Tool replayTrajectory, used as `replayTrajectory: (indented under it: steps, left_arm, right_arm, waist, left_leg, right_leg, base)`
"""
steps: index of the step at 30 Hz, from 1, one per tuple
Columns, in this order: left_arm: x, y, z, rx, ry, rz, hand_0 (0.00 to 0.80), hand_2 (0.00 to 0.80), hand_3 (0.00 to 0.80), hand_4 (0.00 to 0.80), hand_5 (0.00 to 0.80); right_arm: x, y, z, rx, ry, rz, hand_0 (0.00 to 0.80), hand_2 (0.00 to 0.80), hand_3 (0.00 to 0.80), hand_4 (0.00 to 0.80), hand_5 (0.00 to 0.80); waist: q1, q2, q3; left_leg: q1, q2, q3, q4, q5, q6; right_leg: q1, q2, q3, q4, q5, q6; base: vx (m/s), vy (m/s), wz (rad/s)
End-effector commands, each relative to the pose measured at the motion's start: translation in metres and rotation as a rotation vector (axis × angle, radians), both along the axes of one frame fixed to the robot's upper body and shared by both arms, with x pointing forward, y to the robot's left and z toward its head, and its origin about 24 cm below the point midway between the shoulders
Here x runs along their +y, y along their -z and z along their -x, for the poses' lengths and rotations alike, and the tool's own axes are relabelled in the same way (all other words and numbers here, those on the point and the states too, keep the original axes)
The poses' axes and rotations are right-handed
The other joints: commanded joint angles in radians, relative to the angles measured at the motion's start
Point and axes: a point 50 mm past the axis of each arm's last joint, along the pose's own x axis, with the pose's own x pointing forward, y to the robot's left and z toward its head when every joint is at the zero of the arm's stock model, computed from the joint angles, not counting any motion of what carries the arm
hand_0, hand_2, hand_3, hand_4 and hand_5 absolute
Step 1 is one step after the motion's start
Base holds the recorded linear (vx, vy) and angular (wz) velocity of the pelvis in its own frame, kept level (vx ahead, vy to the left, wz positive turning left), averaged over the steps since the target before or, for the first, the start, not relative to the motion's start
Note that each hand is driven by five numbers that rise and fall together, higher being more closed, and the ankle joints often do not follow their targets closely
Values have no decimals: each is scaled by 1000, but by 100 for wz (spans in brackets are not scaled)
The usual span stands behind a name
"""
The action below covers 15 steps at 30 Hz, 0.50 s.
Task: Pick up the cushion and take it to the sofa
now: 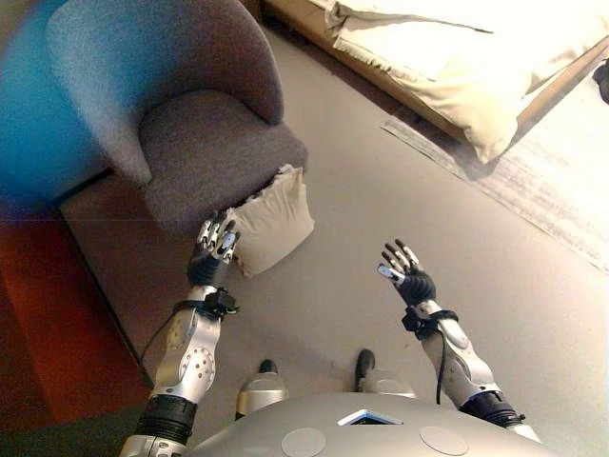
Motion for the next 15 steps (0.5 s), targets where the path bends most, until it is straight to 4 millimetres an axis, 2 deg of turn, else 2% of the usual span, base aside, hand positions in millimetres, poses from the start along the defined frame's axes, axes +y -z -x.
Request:
replayTrajectory:
  steps: [1,5,11,15]
  left_arm:
    - [2,-15,-14,-89,18,-48,0,0,0,0,0]
    - [5,-12,-9,-76,13,-35,0,0,0,0,0]
    - [7,-13,-13,-75,-11,-2,0,0,0,0,0]
    - [11,-8,-2,-47,-28,-9,0,0,0,0,0]
  right_arm:
    - [7,-30,-23,-177,11,-34,0,0,0,0,0]
    - [6,-27,-18,-146,23,-53,0,0,0,0,0]
    - [1,-26,-23,-136,49,-47,0,0,0,0,0]
    - [-6,-20,-10,-96,62,-46,0,0,0,0,0]
  waist:
    - [-13,-32,12]
    - [-10,-38,7]
    - [-11,-52,48]
    - [-16,-60,53]
  left_leg:
    - [-22,-42,9,0,-38,48]
    - [-15,-44,21,16,-47,50]
    - [-80,-46,28,150,-82,57]
    - [-70,-56,52,175,-116,74]
  right_leg:
    - [49,17,-17,10,-84,10]
    - [53,11,-16,11,-85,12]
    - [21,-10,6,49,-79,8]
    - [31,-32,11,47,-74,20]
  base:
    - [55,-7,0]
    - [40,-1,0]
    - [-30,35,-3]
    - [57,114,-11]
